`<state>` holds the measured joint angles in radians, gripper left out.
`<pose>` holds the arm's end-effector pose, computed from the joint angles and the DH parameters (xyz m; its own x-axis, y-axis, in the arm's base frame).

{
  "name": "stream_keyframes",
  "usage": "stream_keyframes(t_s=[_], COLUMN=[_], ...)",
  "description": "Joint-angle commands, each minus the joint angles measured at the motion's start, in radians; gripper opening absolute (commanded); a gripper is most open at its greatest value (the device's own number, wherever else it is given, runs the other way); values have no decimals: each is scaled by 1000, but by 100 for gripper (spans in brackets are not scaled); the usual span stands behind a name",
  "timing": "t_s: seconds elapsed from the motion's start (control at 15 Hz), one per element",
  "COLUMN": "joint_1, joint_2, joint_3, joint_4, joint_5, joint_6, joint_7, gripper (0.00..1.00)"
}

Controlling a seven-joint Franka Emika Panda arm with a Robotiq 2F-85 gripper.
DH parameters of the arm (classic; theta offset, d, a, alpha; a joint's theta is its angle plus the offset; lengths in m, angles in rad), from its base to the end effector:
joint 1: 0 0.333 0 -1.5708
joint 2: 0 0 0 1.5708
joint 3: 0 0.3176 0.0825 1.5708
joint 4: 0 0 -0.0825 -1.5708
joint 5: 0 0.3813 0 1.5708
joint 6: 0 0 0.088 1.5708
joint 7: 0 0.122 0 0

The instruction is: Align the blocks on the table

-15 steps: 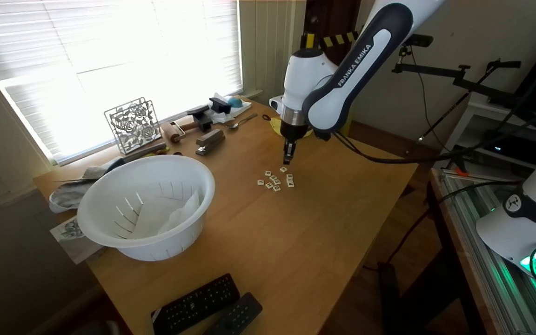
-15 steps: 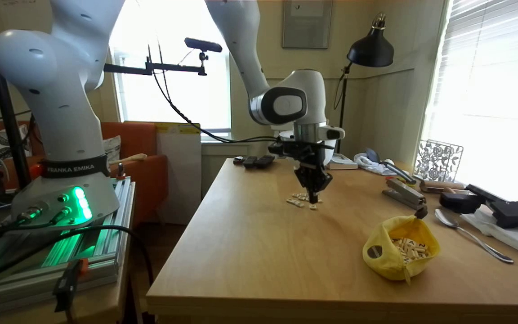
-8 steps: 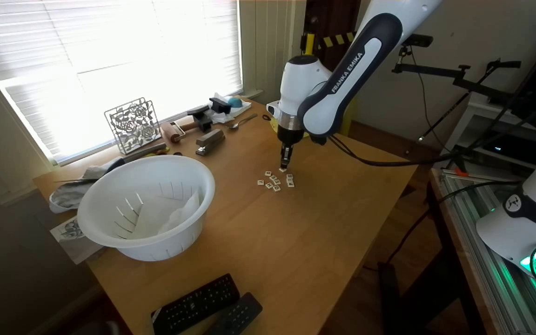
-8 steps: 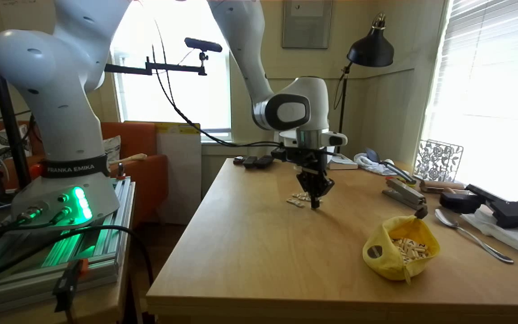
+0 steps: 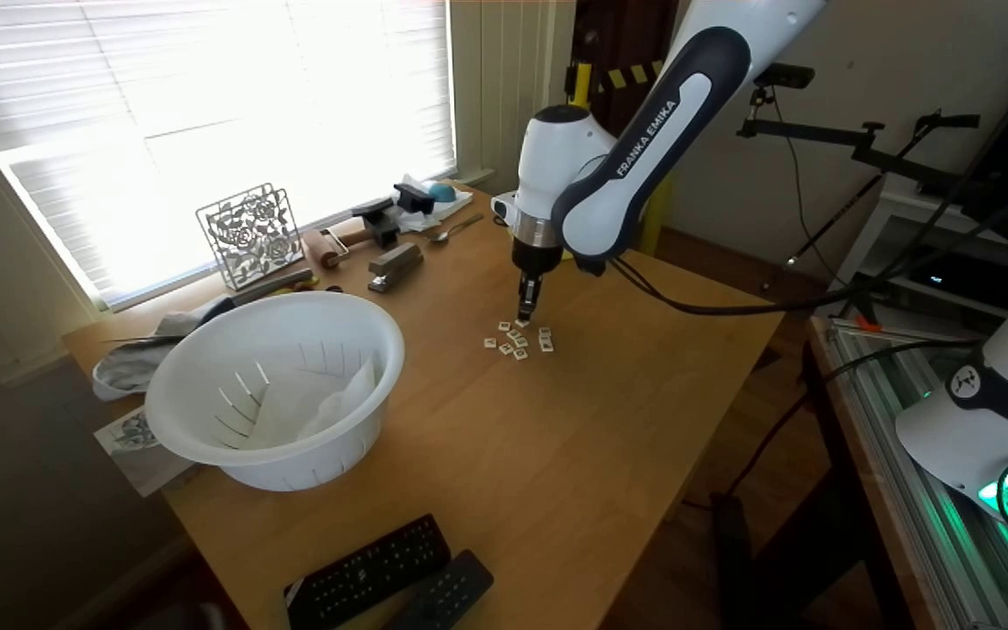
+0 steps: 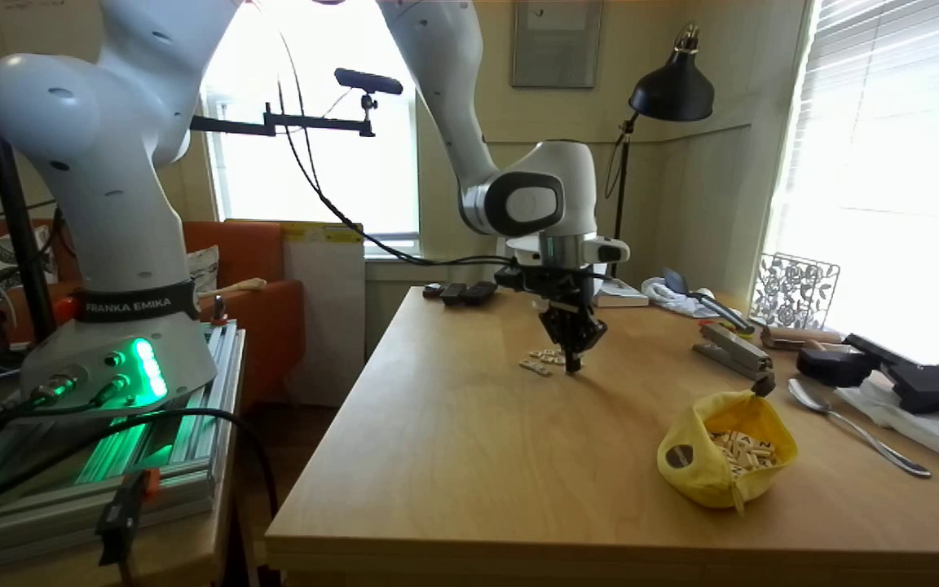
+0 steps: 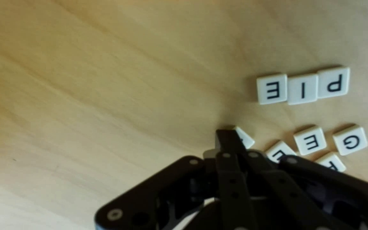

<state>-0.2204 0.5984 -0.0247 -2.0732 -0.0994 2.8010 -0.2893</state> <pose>0.5793 -0.1408 0.1367 0.9841 0.1445 0.1038 0.1351 -0.9865 0.0922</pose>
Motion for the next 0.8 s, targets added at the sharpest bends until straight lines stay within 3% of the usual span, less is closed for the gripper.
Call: stream_keyframes(t_s=[0.0, 0.73], joint_1=[-16, 4], joint_2=[37, 41], joint_3=[40, 83], joint_4=[20, 17], joint_5=[15, 14], joint_6=[-8, -37], joint_7=[-33, -49], gripper=[0, 0])
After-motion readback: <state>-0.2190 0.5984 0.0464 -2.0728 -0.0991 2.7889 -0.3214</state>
